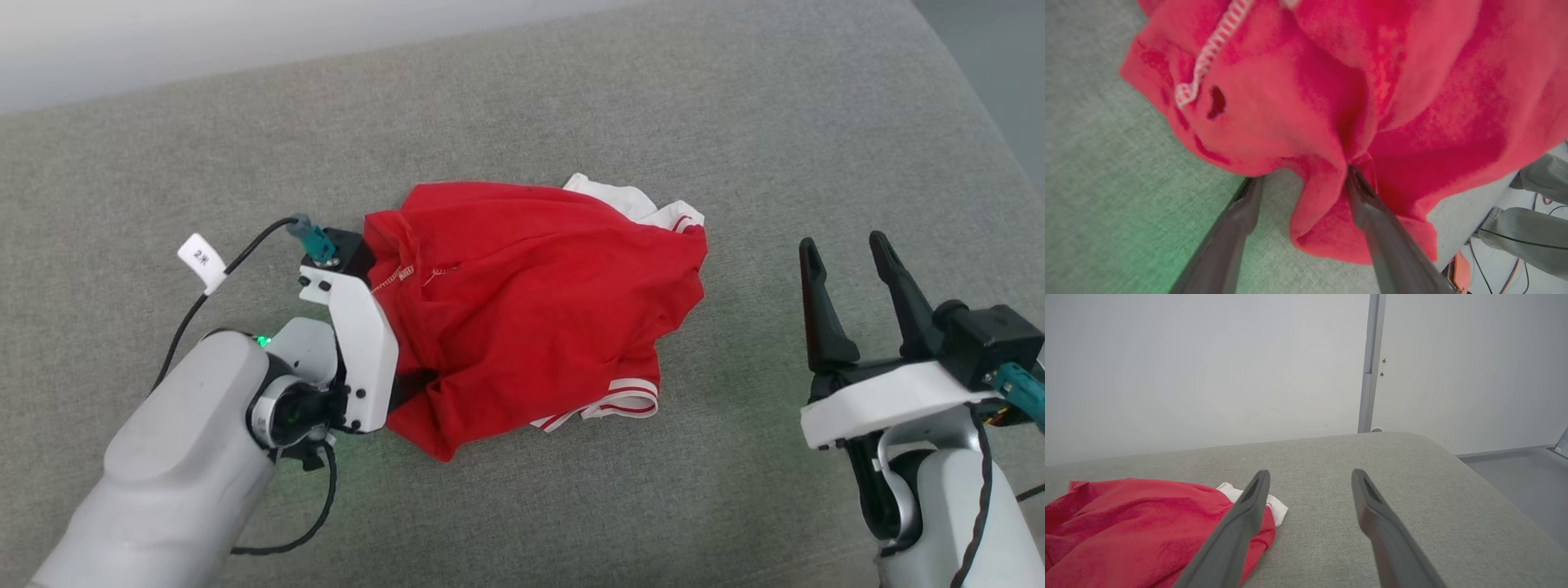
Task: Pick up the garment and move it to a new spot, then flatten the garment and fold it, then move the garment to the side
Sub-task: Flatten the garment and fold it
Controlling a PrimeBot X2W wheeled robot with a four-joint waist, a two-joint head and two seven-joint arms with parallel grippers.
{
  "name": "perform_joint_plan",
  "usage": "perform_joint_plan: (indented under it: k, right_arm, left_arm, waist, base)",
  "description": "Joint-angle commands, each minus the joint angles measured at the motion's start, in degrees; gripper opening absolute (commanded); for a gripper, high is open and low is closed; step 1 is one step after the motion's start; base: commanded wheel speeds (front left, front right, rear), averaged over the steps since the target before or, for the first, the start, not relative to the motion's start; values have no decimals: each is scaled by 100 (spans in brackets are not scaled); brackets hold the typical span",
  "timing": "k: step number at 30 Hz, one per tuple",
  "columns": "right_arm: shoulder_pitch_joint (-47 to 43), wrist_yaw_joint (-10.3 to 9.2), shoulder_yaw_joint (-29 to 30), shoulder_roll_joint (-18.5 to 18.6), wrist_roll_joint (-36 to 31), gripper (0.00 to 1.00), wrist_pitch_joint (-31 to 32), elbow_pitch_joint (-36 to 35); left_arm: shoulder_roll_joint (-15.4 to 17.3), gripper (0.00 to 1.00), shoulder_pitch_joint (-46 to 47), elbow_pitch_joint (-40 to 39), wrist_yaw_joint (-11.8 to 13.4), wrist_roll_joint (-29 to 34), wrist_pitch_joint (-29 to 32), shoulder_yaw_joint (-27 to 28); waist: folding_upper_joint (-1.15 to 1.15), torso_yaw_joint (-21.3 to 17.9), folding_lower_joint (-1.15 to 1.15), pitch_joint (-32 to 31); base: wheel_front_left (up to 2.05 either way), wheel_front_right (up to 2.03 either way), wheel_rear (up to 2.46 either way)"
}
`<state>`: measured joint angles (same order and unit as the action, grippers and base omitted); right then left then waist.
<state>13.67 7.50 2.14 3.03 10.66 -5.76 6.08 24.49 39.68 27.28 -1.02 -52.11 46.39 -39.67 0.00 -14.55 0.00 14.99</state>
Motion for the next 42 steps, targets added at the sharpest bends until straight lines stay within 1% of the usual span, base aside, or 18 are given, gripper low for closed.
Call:
perform_joint_plan:
  k: [1, 2, 5, 7, 11, 14, 15, 19, 21, 22, 24, 26, 30, 34, 38, 42]
  right_arm:
    - [117, -1, -18, -16, 29, 100, -52, 30]
    - [138, -1, -25, -17, 42, 100, -70, 45]
    - [204, -1, -31, -15, 52, 100, -111, 76]
    - [223, -1, -19, -14, 73, 100, -141, 73]
    - [173, -1, 109, -10, -19, 100, -138, 69]
    - [108, 0, 242, -15, -50, 100, -112, 33]
    - [108, 0, 242, -15, -50, 100, -112, 33]
    - [40, 0, 386, -10, -85, 100, -43, -27]
    - [23, 0, 434, -11, -91, 100, -19, -56]
    - [19, 0, 446, -8, -94, 100, 4, -65]
    - [8, -1, 447, -9, -104, 100, 18, -76]
    - [-6, 0, 434, -9, -109, 100, 60, -92]
    - [-7, 0, 420, -9, -79, 100, 89, -127]
    - [37, -1, 327, -9, -77, 100, 126, -149]
    - [111, -1, 223, -10, -70, 100, 146, -174]
    - [205, -1, 150, -10, -46, 100, 127, -213]
  left_arm:
    - [-63, 64, -90, 326, -43, 114, 47, -175]
    - [-94, 0, -71, 426, -82, 141, 30, -205]
    - [-167, 0, 27, 652, -166, 72, -31, -170]
    - [-112, 0, 160, 686, -199, 32, -140, -61]
    - [293, 0, 337, 548, -106, 16, -341, 243]
    - [577, 0, 357, 212, -12, 18, -530, 465]
    - [577, 0, 357, 212, -12, 18, -530, 465]
    - [1155, 0, 216, -185, 205, 63, -782, 792]
    - [1424, 0, 200, -371, 323, 184, -888, 904]
    - [1540, 0, 154, -411, 390, 134, -931, 985]
    - [1743, 0, 91, -488, 493, 213, -997, 1065]
    - [1841, 0, 79, -561, 587, 255, -1084, 1126]
    - [1857, 0, 254, -657, 488, 330, -1355, 1181]
    - [1689, 0, 670, -558, 365, 565, -1627, 1085]
    - [1507, 0, 1234, -204, 135, 910, -1888, 911]
    - [1403, 0, 1783, 253, -179, 1306, -2157, 658]
  waist:
    - [0, 4, 0, 61]
    - [0, 12, 0, 79]
    - [0, 47, 0, 111]
    - [0, 84, 0, 106]
    - [0, 187, 0, 53]
    - [0, 297, 0, -1]
    - [0, 297, 0, -1]
    - [0, 430, 0, -52]
    - [0, 482, 0, -76]
    - [0, 502, 0, -85]
    - [0, 537, 0, -108]
    - [0, 564, 0, -128]
    - [0, 597, 0, -122]
    - [0, 553, 0, -74]
    - [0, 422, 0, 34]
    - [0, 242, 0, 239]
  base:
    - [0, 0, 0]
    - [0, 0, 0]
    - [0, 0, 0]
    - [0, 0, 0]
    - [0, 0, 0]
    - [0, 0, 0]
    - [0, 0, 0]
    - [0, 0, 0]
    - [0, 0, 0]
    - [0, 0, 0]
    - [0, 0, 0]
    - [0, 0, 0]
    - [0, 0, 0]
    - [0, 0, 0]
    - [0, 0, 0]
    - [0, 0, 0]
